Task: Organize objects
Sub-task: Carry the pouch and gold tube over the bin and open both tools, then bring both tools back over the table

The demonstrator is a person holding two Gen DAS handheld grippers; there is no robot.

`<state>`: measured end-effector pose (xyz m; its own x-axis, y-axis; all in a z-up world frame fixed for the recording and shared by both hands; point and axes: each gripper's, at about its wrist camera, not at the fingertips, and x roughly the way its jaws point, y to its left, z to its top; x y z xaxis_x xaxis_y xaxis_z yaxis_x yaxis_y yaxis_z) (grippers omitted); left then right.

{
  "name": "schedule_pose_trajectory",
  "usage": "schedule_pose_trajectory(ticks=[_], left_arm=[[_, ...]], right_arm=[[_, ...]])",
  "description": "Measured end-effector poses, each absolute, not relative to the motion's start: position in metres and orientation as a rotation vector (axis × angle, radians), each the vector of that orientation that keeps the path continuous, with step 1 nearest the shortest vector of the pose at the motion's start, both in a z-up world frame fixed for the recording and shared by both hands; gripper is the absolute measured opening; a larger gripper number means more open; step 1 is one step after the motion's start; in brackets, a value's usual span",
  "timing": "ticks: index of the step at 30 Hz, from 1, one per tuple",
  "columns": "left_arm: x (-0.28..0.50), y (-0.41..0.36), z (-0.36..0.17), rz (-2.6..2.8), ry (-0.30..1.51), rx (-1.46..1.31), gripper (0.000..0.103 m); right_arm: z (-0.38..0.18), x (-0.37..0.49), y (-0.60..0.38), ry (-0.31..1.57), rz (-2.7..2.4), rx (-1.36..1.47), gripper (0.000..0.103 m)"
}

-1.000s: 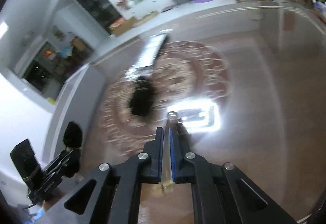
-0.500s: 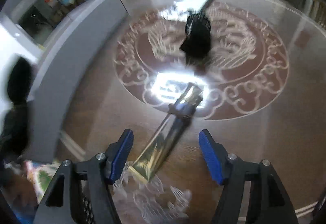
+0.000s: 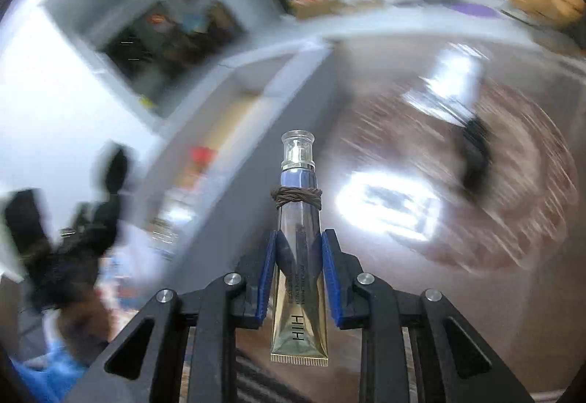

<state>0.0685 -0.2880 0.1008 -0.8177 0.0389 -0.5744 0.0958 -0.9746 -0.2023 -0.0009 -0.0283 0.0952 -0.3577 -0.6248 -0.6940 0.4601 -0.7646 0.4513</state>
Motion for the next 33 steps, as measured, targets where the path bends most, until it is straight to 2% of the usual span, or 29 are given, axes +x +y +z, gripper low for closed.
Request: schedule_pose_trajectory(ticks=[3, 5, 6, 7, 8, 9, 10, 11, 14, 16, 18, 20, 24, 28, 33], left_arm=[[0.060, -0.326, 0.096, -2.846, 0.311, 0.961, 0.032], [0.052, -0.341, 0.088, -2.779, 0.278, 1.019, 0.036], [0.046, -0.347, 0.081, -2.739, 0.253, 1.056, 0.045], [0.039, -0.353, 0.073, -2.697, 0.233, 1.091, 0.065], [0.035, -0.358, 0.066, -2.663, 0.225, 1.117, 0.076], [0.032, -0.363, 0.058, -2.626, 0.225, 1.137, 0.082], [0.032, -0.364, 0.054, -2.606, 0.225, 1.144, 0.082], [0.033, -0.366, 0.052, -2.588, 0.227, 1.146, 0.082], [0.048, -0.362, 0.050, -2.584, 0.251, 1.095, 0.083], [0.055, -0.351, 0.051, -2.598, 0.281, 1.080, 0.085], [0.055, -0.342, 0.053, -2.636, 0.315, 1.077, 0.085], [0.062, -0.320, 0.058, -2.699, 0.335, 1.071, 0.085], [0.066, -0.262, 0.081, -2.887, 0.321, 1.045, 0.088], [0.065, -0.192, 0.099, -3.099, 0.249, 1.050, 0.103], [0.041, -0.111, 0.075, -3.195, 0.080, 1.208, 0.103]], right_arm=[[0.129, -0.001, -0.087, -0.227, -2.034, 1.094, 0.026], [0.136, -0.002, -0.124, -0.202, -1.972, 1.071, 0.026], [0.135, -0.005, -0.148, -0.187, -1.944, 1.066, 0.027], [0.132, -0.007, -0.165, -0.172, -1.924, 1.069, 0.027], [0.123, -0.012, -0.186, -0.152, -1.895, 1.093, 0.032], [0.111, -0.017, -0.204, -0.141, -1.858, 1.141, 0.055], [0.098, -0.021, -0.219, -0.129, -1.834, 1.202, 0.067], [0.091, -0.021, -0.224, -0.123, -1.834, 1.224, 0.074], [0.084, -0.013, -0.215, -0.100, -1.883, 1.169, 0.074], [0.087, 0.000, -0.192, -0.026, -1.993, 1.079, 0.082], [0.085, 0.006, -0.154, 0.063, -2.157, 0.986, 0.095], [0.076, 0.006, -0.115, 0.130, -2.315, 0.925, 0.101], [0.036, 0.006, -0.016, 0.216, -2.578, 1.033, 0.102], [-0.012, -0.002, 0.075, 0.214, -2.742, 1.232, 0.102], [-0.030, 0.001, 0.135, 0.161, -2.820, 1.353, 0.102]])
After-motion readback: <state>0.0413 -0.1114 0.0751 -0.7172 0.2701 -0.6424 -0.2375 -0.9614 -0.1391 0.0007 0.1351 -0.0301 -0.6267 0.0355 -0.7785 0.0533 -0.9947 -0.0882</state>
